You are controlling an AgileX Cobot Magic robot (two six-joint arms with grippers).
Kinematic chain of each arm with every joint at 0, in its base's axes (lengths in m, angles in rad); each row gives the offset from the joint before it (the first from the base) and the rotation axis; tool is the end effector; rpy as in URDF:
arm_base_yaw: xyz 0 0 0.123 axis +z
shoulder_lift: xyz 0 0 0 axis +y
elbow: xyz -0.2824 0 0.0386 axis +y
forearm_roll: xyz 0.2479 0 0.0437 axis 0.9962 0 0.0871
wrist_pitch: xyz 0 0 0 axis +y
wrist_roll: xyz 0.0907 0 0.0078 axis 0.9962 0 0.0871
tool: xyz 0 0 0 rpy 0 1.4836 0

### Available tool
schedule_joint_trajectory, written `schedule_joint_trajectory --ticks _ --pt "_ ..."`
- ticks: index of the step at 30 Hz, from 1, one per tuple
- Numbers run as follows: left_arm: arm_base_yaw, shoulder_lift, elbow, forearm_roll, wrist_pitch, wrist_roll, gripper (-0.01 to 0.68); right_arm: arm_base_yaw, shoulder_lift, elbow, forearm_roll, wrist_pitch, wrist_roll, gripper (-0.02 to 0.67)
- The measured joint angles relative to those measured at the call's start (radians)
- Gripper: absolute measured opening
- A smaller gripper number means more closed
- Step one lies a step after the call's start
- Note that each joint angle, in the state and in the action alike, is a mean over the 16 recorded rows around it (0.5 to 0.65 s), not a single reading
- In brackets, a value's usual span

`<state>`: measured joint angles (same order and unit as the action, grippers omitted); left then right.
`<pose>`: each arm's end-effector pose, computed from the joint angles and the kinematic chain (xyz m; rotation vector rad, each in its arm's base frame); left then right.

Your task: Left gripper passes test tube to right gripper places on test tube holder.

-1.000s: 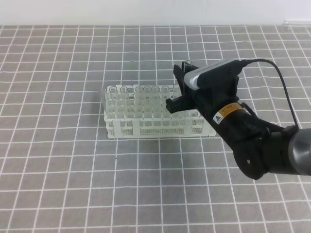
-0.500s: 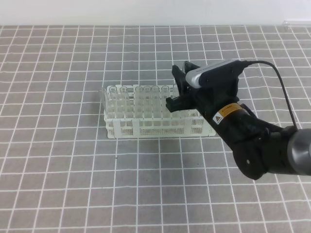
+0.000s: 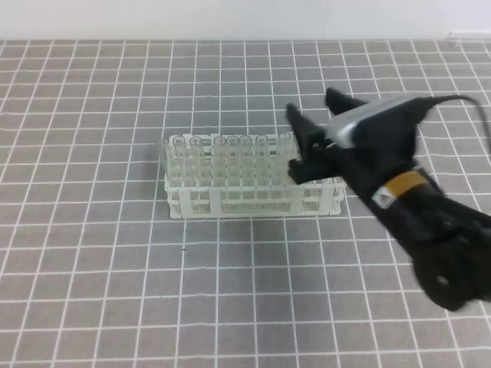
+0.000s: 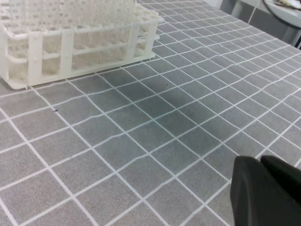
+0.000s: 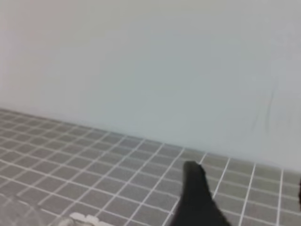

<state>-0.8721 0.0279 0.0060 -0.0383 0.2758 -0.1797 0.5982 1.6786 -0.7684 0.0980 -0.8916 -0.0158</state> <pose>0.0358 -0.0441 0.1845 0.6072 1.7616 -0.7794 0.2898 0.1891 0.2366 -0.3551 1.4801 0.4593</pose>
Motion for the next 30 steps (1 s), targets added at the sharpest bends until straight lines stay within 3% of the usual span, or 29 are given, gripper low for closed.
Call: schedule_joint_trajectory --ticks 21,30 --pt "0.000 0.000 -0.001 0.000 0.001 0.000 0.000 0.000 -0.876 0.437 -0.083 0.384 0.095 -0.001" --pt "0.000 -0.001 -0.002 0.000 0.003 0.000 0.000 0.000 -1.074 0.603 -0.068 0.448 0.109 -0.001"
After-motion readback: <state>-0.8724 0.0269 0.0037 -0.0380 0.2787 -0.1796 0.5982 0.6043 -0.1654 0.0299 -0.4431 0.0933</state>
